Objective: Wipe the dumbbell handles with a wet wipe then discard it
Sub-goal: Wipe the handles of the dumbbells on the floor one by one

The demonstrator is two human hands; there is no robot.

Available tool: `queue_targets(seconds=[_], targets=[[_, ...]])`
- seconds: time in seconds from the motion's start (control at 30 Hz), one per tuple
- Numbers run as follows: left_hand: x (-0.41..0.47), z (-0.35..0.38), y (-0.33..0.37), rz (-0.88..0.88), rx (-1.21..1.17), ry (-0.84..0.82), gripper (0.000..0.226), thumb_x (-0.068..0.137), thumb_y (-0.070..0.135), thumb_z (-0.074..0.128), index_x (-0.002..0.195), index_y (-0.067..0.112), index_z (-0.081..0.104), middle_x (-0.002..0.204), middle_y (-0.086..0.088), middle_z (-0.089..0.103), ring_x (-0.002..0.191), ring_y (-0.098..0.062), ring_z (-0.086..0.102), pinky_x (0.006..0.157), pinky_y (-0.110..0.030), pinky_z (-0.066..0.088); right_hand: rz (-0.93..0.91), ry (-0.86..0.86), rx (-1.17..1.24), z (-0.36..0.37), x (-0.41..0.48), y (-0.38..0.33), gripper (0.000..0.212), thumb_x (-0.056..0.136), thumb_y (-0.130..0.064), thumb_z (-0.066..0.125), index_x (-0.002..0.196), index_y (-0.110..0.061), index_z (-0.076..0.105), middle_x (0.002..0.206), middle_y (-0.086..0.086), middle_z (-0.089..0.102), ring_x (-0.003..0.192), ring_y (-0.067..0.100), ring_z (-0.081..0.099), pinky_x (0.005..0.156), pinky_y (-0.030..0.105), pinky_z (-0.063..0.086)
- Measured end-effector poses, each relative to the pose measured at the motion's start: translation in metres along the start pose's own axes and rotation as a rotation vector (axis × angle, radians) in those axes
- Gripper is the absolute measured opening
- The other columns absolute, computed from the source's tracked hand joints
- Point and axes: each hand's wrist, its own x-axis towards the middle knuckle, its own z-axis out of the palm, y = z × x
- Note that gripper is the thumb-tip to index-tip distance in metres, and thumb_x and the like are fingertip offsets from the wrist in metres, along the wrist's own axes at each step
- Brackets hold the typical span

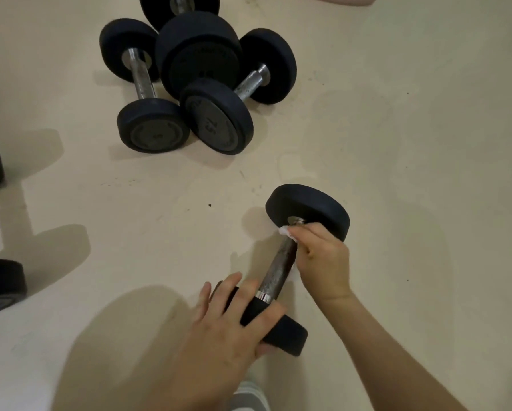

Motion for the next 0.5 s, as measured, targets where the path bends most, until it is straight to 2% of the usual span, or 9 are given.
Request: queue_targets(seconds=[0.1,0.17,0.2,0.27,0.33,0.37,0.4,0.47,0.5], targets=[[0.006,-0.007,0.005,0.061,-0.003,-0.013,0.036,0.078,0.043,0.046,0.113,0.035,0.053,0.113,-0.007,0.060,0.110,-0.035,0.058,0.081,-0.052,0.053,-0.015,-0.145,0.087,-0.008,-0.023,-0.007,0.025,0.079,0.000,0.066,0.096,-0.016,0.075,0.096,-0.002,0.073,0.086,0.010,0.066,0.083,0.024,0.054],[0.008,-0.013,0.005,0.039,-0.016,-0.011,0.038,0.076,0.031,0.048,0.113,0.035,0.052,0.112,-0.008,0.061,0.108,-0.036,0.060,0.079,-0.049,0.055,-0.031,-0.263,0.179,-0.017,-0.026,-0.009,0.026,0.080,-0.003,0.063,0.094,-0.020,0.076,0.096,-0.006,0.073,0.089,0.001,0.062,0.085,0.024,0.052],[0.008,-0.014,0.002,0.019,-0.017,-0.031,0.044,0.072,0.025,0.057,0.114,0.036,0.051,0.115,-0.007,0.060,0.111,-0.036,0.060,0.079,-0.047,0.055,-0.012,-0.337,0.239,-0.020,-0.025,-0.013,0.026,0.081,-0.003,0.063,0.093,-0.022,0.076,0.096,-0.008,0.073,0.091,-0.001,0.060,0.086,0.021,0.051],[0.004,-0.015,-0.010,-0.036,-0.033,-0.105,0.071,0.061,0.012,0.078,0.120,0.040,0.049,0.126,-0.004,0.054,0.121,-0.034,0.054,0.084,-0.043,0.053,0.073,-0.508,0.378,-0.022,-0.028,-0.022,0.026,0.081,-0.002,0.066,0.092,-0.023,0.077,0.091,-0.011,0.072,0.090,0.002,0.062,0.084,0.020,0.051],[0.001,-0.020,-0.029,-0.112,-0.117,-0.125,0.086,0.062,0.004,0.080,0.126,0.046,0.041,0.137,-0.001,0.048,0.132,-0.029,0.042,0.093,-0.041,0.049,0.111,-0.568,0.473,-0.022,-0.028,-0.034,0.025,0.080,-0.001,0.067,0.092,-0.021,0.078,0.090,-0.010,0.071,0.087,0.006,0.065,0.082,0.021,0.052],[-0.001,-0.024,-0.039,-0.143,-0.168,-0.107,0.084,0.066,0.003,0.077,0.127,0.046,0.038,0.142,0.002,0.045,0.136,-0.026,0.037,0.100,-0.040,0.045,0.110,-0.498,0.492,-0.021,-0.023,-0.038,0.024,0.081,0.000,0.067,0.092,-0.019,0.077,0.092,-0.007,0.072,0.086,0.007,0.066,0.082,0.021,0.053],[-0.002,-0.030,-0.047,-0.173,-0.225,-0.074,0.080,0.071,0.002,0.073,0.127,0.047,0.039,0.144,0.005,0.041,0.137,-0.023,0.034,0.105,-0.037,0.039,0.101,-0.353,0.478,-0.017,-0.017,-0.040,0.023,0.082,0.000,0.067,0.093,-0.017,0.077,0.093,-0.005,0.073,0.085,0.007,0.066,0.082,0.021,0.053],[-0.003,-0.042,-0.056,-0.281,-0.396,-0.029,0.075,0.073,0.001,0.065,0.127,0.049,0.043,0.148,0.016,0.032,0.139,-0.008,0.028,0.112,-0.028,0.026,0.077,-0.059,0.337,-0.003,0.006,-0.041,0.022,0.084,0.000,0.064,0.095,-0.016,0.075,0.096,-0.009,0.072,0.088,0.009,0.065,0.084,0.021,0.052],[-0.004,-0.048,-0.057,-0.360,-0.515,-0.030,0.075,0.071,0.005,0.060,0.127,0.053,0.044,0.151,0.019,0.027,0.139,0.000,0.023,0.114,-0.027,0.023,0.064,-0.013,0.253,0.007,0.015,-0.043,0.024,0.085,0.000,0.062,0.096,-0.016,0.075,0.097,-0.009,0.072,0.090,0.010,0.063,0.087,0.021,0.049]])
